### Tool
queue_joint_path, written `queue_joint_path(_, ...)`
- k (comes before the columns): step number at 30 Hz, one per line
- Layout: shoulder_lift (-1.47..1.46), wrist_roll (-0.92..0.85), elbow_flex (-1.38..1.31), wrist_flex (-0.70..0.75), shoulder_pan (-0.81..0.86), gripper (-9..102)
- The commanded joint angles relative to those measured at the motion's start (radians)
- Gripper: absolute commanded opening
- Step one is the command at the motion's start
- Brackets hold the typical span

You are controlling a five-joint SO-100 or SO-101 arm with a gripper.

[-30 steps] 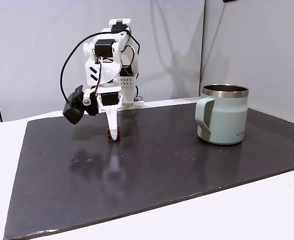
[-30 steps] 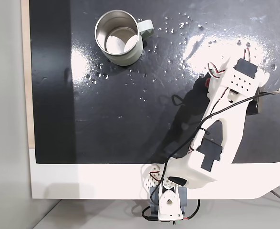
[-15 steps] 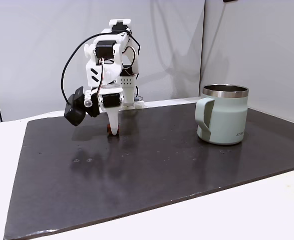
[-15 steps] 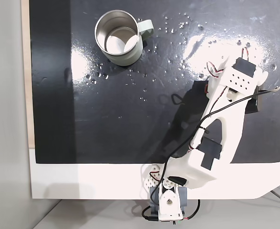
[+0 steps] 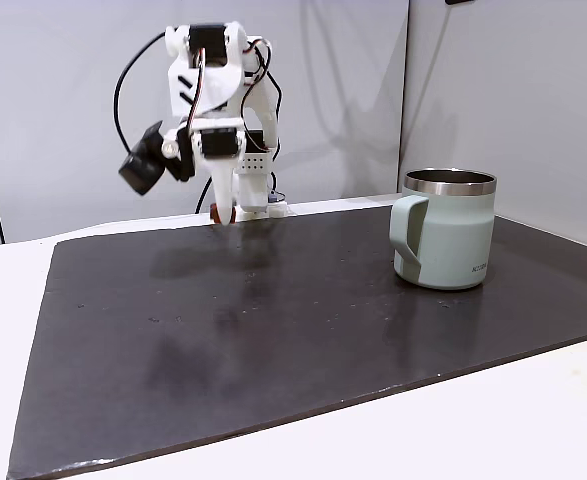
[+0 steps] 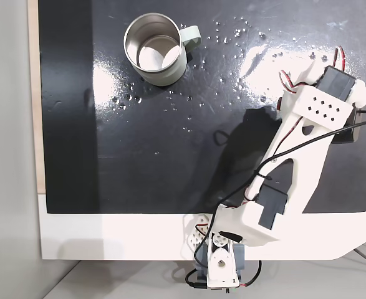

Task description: Grasp a cube and put it in the cup.

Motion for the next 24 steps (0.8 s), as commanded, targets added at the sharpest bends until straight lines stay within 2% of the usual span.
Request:
queue_joint_path(1, 0.103, 0.020, -0.149, 0.080, -0.034, 1)
queue_joint_path(12, 0.296, 0.055, -0.230, 0.091, -0.161, 0)
queue_joint_path(24, 0.020, 0.238, -0.607, 0.089, -0.446, 0)
